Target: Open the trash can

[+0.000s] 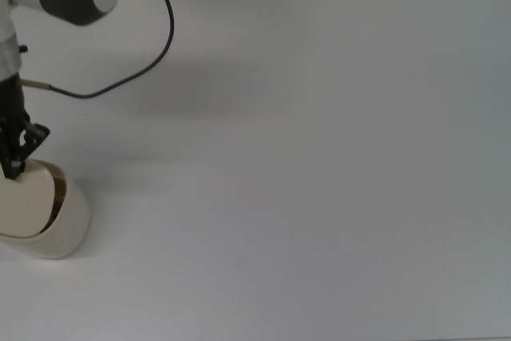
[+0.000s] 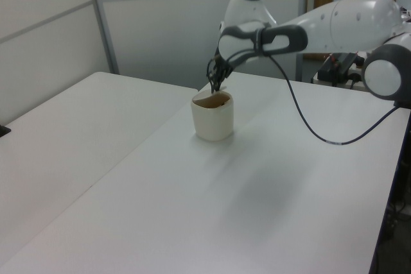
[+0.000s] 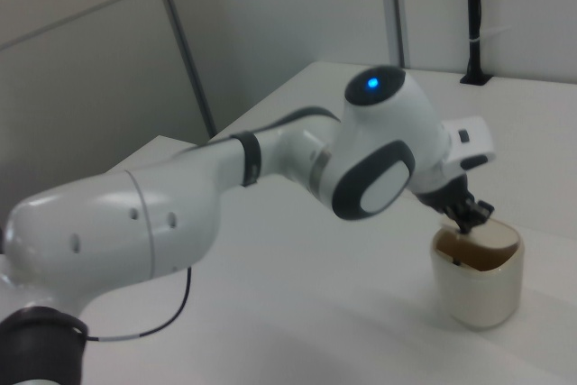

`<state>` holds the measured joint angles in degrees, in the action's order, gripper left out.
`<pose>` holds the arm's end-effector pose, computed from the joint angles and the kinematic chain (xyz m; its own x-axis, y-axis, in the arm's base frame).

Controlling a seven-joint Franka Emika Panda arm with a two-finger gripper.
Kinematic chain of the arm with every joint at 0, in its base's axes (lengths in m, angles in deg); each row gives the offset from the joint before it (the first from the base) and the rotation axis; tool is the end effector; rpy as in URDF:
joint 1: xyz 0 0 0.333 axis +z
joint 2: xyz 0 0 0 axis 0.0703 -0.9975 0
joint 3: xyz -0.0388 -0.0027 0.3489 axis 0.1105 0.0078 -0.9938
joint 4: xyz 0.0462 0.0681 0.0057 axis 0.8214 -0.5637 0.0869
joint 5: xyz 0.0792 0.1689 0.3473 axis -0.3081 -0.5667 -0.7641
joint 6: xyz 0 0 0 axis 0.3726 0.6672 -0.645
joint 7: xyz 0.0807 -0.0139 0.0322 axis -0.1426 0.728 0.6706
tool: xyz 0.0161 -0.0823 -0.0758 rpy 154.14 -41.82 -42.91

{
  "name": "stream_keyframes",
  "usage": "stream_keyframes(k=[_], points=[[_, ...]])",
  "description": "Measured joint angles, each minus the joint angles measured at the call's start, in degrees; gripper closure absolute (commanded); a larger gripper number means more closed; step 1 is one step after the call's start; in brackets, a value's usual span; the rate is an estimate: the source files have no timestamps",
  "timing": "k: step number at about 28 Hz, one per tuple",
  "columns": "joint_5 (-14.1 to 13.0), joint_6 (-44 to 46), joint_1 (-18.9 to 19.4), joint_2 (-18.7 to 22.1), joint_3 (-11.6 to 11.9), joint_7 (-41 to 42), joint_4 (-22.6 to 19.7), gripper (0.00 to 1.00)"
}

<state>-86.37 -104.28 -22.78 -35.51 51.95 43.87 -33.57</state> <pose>0.7237 -0.2470 0.5053 0.8813 -0.1733 0.4395 -0.1998 -0.9797 0.0144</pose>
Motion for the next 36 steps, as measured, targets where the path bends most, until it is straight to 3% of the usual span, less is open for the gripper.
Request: stream_keyframes(k=[6, 9, 12, 16, 18, 21, 22, 23, 29, 36], points=[[-0.9, 9.18, 0.09, 5.6, -0.23, 0.0, 0.31, 0.96], [-0.9, 14.17, 0.39, 8.24, -0.51, 0.0, 0.31, 0.85], [-0.9, 17.79, 0.75, 10.02, -0.65, 0.0, 0.31, 0.62], [-0.9, 22.32, 1.45, 11.72, -0.77, 0.0, 0.31, 0.45], [-0.9, 24.34, 1.92, 12.19, -0.8, 0.0, 0.31, 0.44], [-0.82, 27.61, 2.87, 12.83, -0.84, 0.0, 0.3, 0.19], [-0.66, 28.73, 3.17, 13.04, -0.85, 0.0, 0.3, 0.03], [-0.48, 29.89, 3.49, 13.26, -0.86, 0.0, 0.3, 0.0], [0.4, 36.09, 6.1, 14.36, -0.9, 0.0, 0.3, 0.0], [1.44, 37.21, 7.75, 14.46, -0.91, 0.0, 0.22, 0.0]])
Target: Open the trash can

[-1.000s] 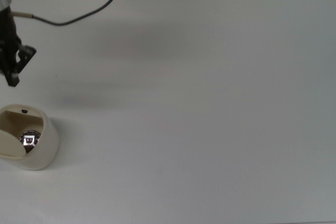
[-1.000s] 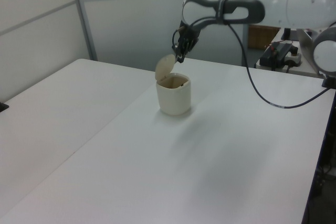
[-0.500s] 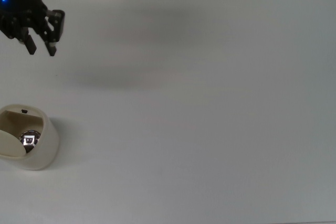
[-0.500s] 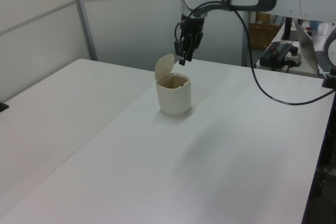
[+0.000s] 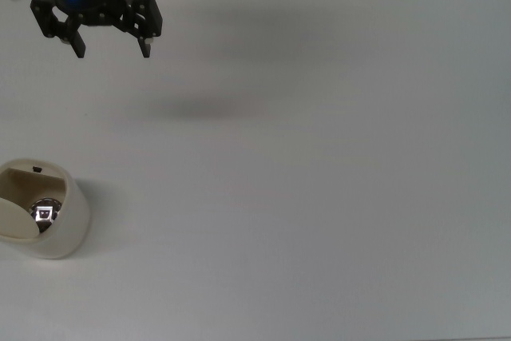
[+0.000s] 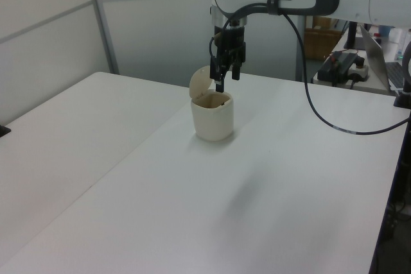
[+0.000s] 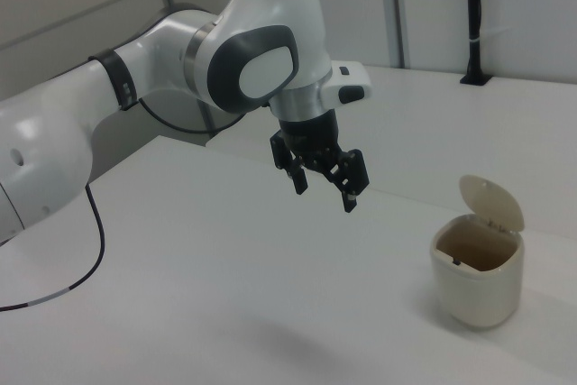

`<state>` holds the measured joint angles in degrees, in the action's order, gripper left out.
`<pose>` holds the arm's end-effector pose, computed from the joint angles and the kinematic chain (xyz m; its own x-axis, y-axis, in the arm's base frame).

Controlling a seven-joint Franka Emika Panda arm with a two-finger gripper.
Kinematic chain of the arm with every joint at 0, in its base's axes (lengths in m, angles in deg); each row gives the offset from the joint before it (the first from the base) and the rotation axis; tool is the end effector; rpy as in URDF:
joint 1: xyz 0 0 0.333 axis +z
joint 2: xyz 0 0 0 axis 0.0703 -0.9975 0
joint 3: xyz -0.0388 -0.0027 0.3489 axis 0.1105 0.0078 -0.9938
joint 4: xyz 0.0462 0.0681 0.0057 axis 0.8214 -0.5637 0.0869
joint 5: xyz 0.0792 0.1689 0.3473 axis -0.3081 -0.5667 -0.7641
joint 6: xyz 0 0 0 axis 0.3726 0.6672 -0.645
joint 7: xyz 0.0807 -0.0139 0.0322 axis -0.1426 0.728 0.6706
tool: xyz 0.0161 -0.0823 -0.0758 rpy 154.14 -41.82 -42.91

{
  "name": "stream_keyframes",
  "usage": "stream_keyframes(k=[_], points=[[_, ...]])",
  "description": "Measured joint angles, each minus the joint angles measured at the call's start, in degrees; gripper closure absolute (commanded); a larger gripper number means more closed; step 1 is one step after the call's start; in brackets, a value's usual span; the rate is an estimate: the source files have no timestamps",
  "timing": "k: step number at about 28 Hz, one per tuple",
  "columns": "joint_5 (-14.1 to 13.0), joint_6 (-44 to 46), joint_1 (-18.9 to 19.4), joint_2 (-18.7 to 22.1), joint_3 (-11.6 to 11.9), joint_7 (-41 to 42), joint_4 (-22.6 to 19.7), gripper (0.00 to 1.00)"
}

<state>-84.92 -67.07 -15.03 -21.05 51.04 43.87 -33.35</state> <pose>0.6413 -0.1143 0.6137 0.9977 -0.0197 0.0649 -0.0178 -0.9994 -0.0302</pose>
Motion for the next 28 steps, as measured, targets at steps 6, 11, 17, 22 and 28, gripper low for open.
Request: stream_keyframes(k=[6, 11, 17, 22, 28], points=[[0.52, 0.05, 0.07, 0.01, 0.0, 0.0, -0.01, 0.0], [1.25, 2.15, 0.94, 0.03, 0.0, 0.0, -0.01, 0.0], [2.2, 2.63, 3.02, 0.03, -0.02, 0.0, -0.02, 0.0], [2.25, 2.65, 3.62, 0.03, -0.01, 0.0, -0.03, 0.0], [2.25, 4.04, 4.53, 0.03, -0.02, 0.0, -0.05, 0.0]])
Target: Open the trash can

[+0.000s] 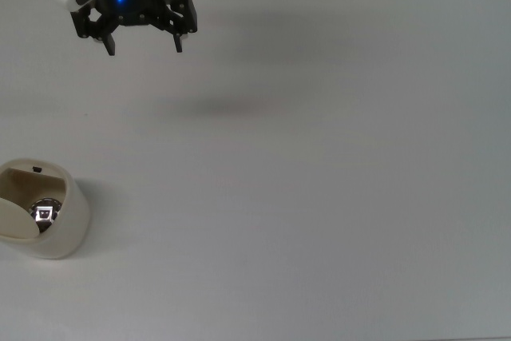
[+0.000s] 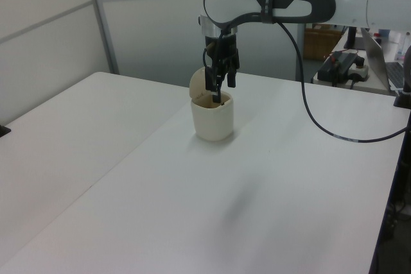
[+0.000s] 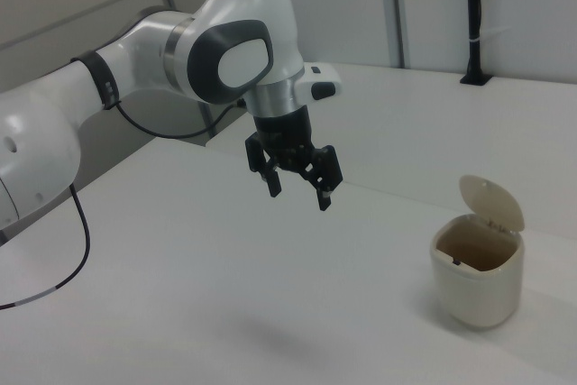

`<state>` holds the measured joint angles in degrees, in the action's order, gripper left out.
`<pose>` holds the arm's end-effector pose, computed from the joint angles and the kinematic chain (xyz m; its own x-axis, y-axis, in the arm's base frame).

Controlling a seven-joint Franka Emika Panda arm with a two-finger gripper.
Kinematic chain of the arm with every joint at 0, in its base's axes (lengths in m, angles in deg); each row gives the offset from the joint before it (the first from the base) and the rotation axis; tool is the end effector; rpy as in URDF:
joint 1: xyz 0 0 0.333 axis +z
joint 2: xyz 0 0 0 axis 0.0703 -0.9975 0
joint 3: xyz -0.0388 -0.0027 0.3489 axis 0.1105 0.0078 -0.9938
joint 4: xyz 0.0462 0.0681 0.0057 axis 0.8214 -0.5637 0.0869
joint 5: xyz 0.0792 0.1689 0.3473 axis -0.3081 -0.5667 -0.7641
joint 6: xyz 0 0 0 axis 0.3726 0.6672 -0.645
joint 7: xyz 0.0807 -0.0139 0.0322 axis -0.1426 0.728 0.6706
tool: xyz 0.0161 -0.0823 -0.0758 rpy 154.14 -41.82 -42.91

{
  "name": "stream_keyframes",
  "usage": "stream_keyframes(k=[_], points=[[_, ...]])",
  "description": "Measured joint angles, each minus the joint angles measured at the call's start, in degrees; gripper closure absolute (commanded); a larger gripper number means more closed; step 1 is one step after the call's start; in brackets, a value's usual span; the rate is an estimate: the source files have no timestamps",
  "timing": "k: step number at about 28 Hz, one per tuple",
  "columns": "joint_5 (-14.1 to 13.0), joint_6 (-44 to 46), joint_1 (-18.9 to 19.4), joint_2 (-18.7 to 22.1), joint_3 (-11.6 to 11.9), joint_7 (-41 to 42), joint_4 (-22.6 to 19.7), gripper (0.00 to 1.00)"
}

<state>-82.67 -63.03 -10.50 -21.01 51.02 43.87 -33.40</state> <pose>0.6399 -0.0664 0.6073 0.9979 0.0632 -0.0111 0.0631 -0.9980 -0.0032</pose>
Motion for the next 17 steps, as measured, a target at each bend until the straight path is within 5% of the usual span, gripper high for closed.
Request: stream_keyframes(k=[17], points=[[0.1, 1.51, 0.21, 0.0, 0.0, 0.0, -0.01, 0.0]])
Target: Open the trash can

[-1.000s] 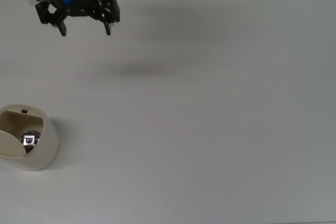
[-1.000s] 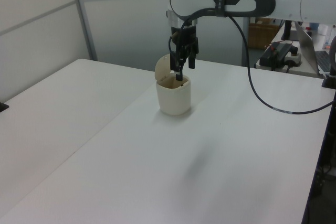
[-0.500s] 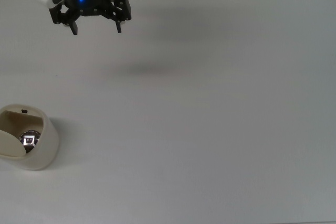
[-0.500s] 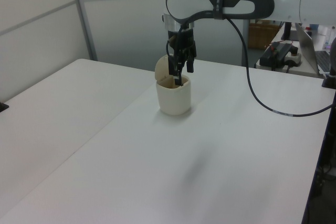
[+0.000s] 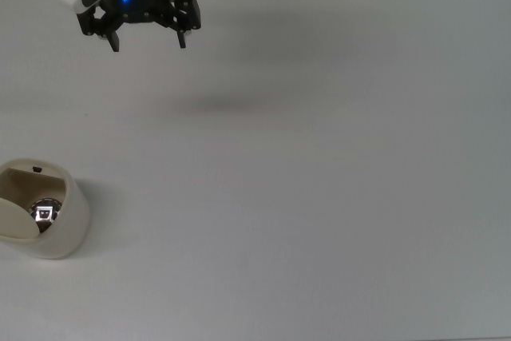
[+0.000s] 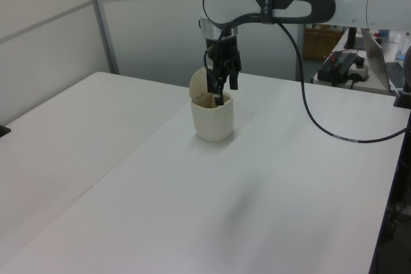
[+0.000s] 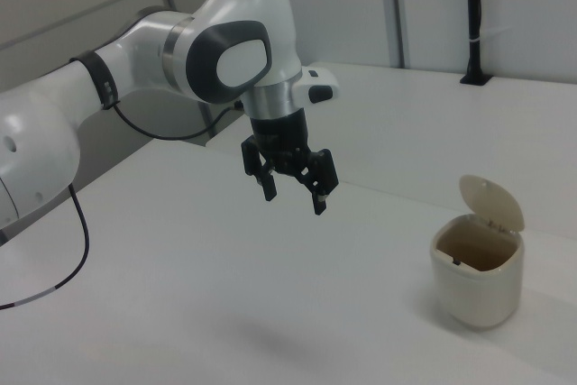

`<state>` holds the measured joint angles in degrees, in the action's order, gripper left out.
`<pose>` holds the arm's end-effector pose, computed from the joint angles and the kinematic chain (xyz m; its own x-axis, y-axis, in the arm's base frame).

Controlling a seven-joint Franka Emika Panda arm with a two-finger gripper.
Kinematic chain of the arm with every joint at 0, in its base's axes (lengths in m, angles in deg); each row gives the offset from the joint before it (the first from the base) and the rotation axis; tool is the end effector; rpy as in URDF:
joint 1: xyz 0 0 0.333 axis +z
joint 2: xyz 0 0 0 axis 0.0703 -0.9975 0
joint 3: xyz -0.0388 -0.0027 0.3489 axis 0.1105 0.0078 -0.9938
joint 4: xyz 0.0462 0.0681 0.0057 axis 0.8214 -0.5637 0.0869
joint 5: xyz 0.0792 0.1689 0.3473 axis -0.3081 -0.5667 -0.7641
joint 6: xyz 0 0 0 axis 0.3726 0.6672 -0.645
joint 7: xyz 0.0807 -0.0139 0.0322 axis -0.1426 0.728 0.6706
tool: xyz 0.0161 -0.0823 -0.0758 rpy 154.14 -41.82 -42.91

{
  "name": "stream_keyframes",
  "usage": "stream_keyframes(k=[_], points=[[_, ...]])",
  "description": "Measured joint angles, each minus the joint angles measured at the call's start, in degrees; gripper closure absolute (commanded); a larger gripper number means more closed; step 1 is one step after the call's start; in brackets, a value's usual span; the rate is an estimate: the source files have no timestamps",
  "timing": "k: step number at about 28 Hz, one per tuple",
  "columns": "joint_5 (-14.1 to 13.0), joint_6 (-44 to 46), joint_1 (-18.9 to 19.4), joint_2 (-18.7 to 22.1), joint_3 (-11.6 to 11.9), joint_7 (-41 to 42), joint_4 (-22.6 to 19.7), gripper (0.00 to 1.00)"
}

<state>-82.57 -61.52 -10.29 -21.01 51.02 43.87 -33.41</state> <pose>0.6371 -0.0639 0.6050 0.9971 0.0669 -0.0376 0.0667 -0.9978 -0.0058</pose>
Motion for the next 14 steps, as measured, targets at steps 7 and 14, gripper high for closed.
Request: stream_keyframes(k=[7, 14], points=[[0.31, 0.0, -0.04, 0.0, 0.04, 0.0, 0.0, 0.0], [1.01, 0.0, -0.13, 0.0, 0.1, 0.0, 0.0, 0.0]])
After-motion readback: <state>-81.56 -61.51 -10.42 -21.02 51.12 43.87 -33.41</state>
